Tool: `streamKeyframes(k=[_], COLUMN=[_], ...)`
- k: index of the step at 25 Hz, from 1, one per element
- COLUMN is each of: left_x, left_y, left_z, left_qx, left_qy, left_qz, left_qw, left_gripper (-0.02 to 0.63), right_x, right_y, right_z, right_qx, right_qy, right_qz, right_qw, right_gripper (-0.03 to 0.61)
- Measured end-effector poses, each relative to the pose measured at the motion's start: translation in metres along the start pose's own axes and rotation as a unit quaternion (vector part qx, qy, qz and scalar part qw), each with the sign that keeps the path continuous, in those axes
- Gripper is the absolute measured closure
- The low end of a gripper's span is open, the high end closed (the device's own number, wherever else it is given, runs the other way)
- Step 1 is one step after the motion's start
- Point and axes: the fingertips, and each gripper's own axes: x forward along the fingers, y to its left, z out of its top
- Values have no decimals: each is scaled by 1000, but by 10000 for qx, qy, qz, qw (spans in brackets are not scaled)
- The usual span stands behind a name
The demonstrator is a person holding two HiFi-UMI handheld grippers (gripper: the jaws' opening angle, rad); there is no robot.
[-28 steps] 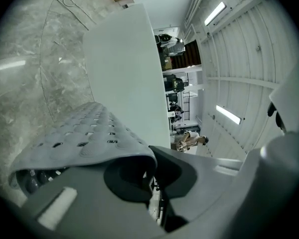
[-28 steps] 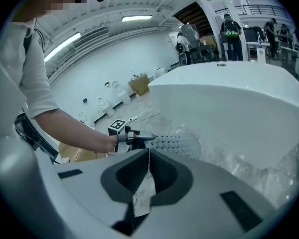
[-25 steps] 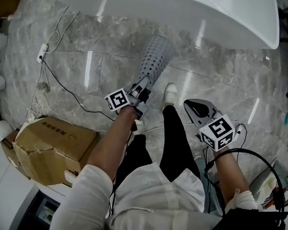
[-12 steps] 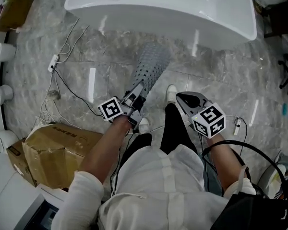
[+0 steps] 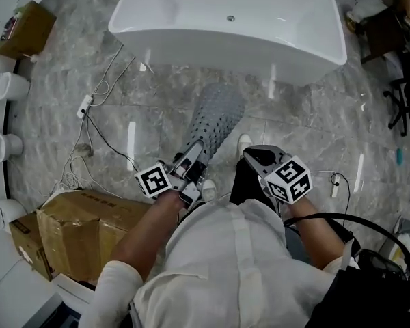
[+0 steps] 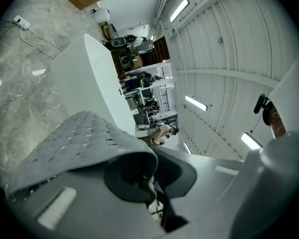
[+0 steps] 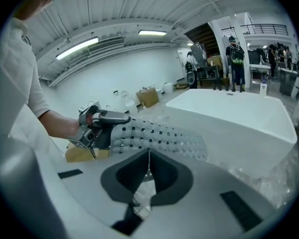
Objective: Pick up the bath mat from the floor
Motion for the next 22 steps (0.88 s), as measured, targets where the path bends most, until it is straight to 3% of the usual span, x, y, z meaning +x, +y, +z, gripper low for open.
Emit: streamKeyframes(k=[3, 13, 22], left_x=[-23, -82, -117], left_y=[-17, -46, -57], left_z=[-8, -20, -25], left_qx=[287, 667, 768], left_qy=[98, 90, -103], left_qz=[-33, -103, -73], left_qw=[9995, 9977, 9970], left_gripper=[597, 597, 597], right_x=[-9, -15, -14], right_y=[19, 76, 105], right_z=[2, 10, 20], right_qx=[-130, -474, -761], right_qy=[-47, -81, -85], right_qz=[-68, -25, 121], right_qw=[9999, 9988, 9970], right_gripper=[566, 566, 568])
